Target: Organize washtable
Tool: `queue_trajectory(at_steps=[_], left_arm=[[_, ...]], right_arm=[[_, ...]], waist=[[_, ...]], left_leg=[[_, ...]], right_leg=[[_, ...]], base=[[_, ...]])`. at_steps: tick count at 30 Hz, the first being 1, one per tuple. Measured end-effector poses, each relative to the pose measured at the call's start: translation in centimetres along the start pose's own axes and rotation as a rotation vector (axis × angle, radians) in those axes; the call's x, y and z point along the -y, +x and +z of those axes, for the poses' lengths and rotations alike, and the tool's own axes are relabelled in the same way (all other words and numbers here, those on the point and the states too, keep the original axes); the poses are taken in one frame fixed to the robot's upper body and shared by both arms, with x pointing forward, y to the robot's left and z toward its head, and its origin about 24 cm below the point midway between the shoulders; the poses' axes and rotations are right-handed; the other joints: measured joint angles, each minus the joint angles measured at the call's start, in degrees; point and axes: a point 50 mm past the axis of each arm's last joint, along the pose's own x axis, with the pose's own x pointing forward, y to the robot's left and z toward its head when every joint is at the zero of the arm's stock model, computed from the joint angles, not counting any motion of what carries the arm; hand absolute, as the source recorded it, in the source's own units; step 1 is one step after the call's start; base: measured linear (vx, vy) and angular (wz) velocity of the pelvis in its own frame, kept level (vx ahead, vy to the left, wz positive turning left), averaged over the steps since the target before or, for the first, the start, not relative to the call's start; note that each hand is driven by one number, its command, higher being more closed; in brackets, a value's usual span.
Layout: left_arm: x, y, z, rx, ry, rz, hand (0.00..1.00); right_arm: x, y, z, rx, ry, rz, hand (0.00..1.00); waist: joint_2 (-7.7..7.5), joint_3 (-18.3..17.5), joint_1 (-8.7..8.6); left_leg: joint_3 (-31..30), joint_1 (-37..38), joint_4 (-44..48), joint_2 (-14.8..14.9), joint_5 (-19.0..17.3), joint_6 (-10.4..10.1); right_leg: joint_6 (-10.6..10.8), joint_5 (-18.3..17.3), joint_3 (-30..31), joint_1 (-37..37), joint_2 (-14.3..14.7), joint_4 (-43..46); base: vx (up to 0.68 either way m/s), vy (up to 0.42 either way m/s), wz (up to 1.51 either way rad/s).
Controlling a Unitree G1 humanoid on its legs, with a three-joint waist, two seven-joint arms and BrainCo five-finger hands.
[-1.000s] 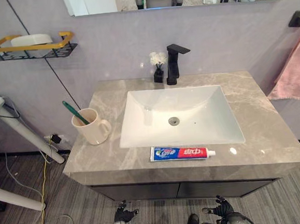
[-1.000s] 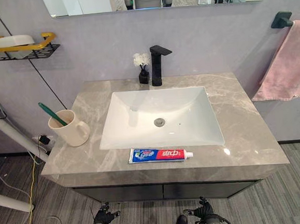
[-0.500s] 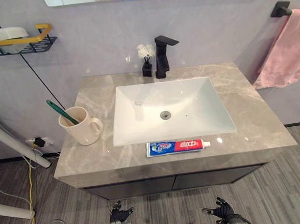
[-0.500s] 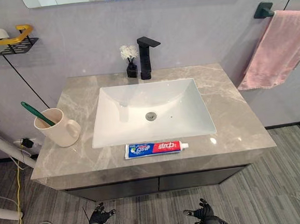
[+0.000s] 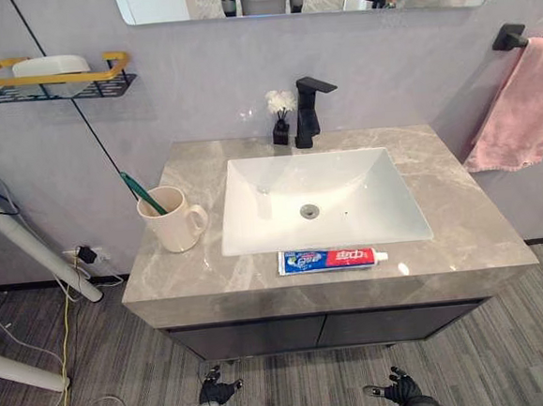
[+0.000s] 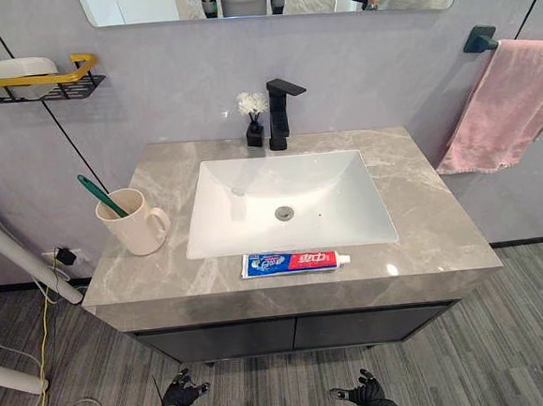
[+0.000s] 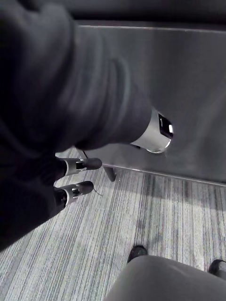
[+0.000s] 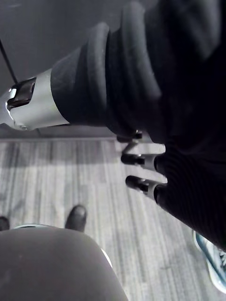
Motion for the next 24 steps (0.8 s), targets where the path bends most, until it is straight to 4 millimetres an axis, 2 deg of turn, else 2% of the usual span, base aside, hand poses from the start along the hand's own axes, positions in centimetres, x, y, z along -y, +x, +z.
queue_trajectory(at_steps=[7,9,11,13,14,15,17,20,22,24], left_arm=[[-0.6,0.0,0.1,0.001,0.012,0.008,0.0],[-1.0,0.0,0.0,0.0,0.004,0.018,0.0],[-2.1,-0.1,-0.1,-0.001,-0.009,0.045,0.0],[-3.3,-0.3,-0.3,-0.001,-0.022,0.081,0.0],[-4.4,-0.5,-0.5,0.002,-0.04,0.115,0.0],[-4.6,-0.6,-0.6,-0.001,-0.046,0.122,0.0],[-5.5,-1.0,-1.6,-0.022,-0.09,0.157,0.0],[-5.8,-1.4,-2.4,-0.039,-0.132,0.177,0.0],[-6.0,-1.8,-3.0,-0.05,-0.165,0.196,0.0],[-6.2,-2.1,-3.7,-0.067,-0.166,0.203,0.0]], right_arm=[[0.8,0.0,-0.6,-0.03,0.225,-0.032,0.0],[1.5,0.0,-0.5,-0.022,0.311,-0.061,0.0],[3.4,0.0,0.4,0.031,0.4,-0.122,0.0],[5.7,-0.2,1.9,0.118,0.447,-0.186,0.0],[8.3,-0.9,3.7,0.224,0.461,-0.259,0.0],[8.8,-1.0,4.1,0.244,0.463,-0.273,0.0],[12.3,-2.9,7.2,0.429,0.472,-0.384,0.0],[14.6,-5.3,9.4,0.585,0.455,-0.464,0.0],[16.9,-8.5,11.3,0.745,0.428,-0.568,0.0],[18.3,-10.6,12.3,0.828,0.394,-0.654,0.0]], waist=[[-0.41,-0.03,-0.22],[-0.49,-0.06,-0.34],[-0.89,-0.07,-1.22],[-1.11,-0.07,-1.36],[-1.38,-0.09,-1.34],[-1.43,-0.11,-1.34],[-1.66,-0.23,-1.43],[-1.74,-0.27,-1.48],[-2.2,-0.25,-1.89],[-2.67,-0.28,-2.83]], left_leg=[[0.78,1.88,-1.38,-0.03,0.01,-0.02],[1.58,2.1,-1.85,-0.06,0.02,-0.01],[1.8,2.04,-2.21,-0.16,0.1,0.09],[2.14,2.03,-2.37,-0.15,0.11,0.12],[2.35,2.05,-2.45,-0.15,0.11,0.12],[2.41,2.05,-2.46,-0.14,0.11,0.12],[3.01,2.08,-2.49,-0.09,0.12,0.11],[3.41,2.1,-2.48,-0.04,0.11,0.1],[3.69,2.1,-2.5,-0.06,0.1,0.09],[3.87,2.13,-2.48,-0.07,0.1,0.09]], right_leg=[[0.33,-0.16,0.05,1.15,-0.11,-0.01],[0.47,-0.25,0.25,1.4,-0.22,0.04],[0.6,-0.34,0.27,1.12,-0.38,0.21],[0.68,-0.39,0.38,0.87,-0.45,0.44],[0.72,-0.42,0.37,0.85,-0.49,0.46],[0.72,-0.43,0.36,0.84,-0.49,0.46],[0.86,-0.52,0.35,0.79,-0.57,0.6],[1.23,-0.82,0.14,0.7,-0.7,1.16],[1.29,-0.87,0.12,0.68,-0.81,1.28],[1.45,-1.07,0.05,0.61,-0.9,1.68]], base=[[0.0,0.003,-0.02],[-0.04,0.019,-0.07],[-0.01,0.012,-0.02],[-0.01,0.019,-0.04],[0.0,0.0,0.0],[0.0,0.0,0.0],[0.0,0.0,0.0],[-0.01,0.002,0.03],[0.0,0.0,0.0],[0.0,0.0,0.0]])
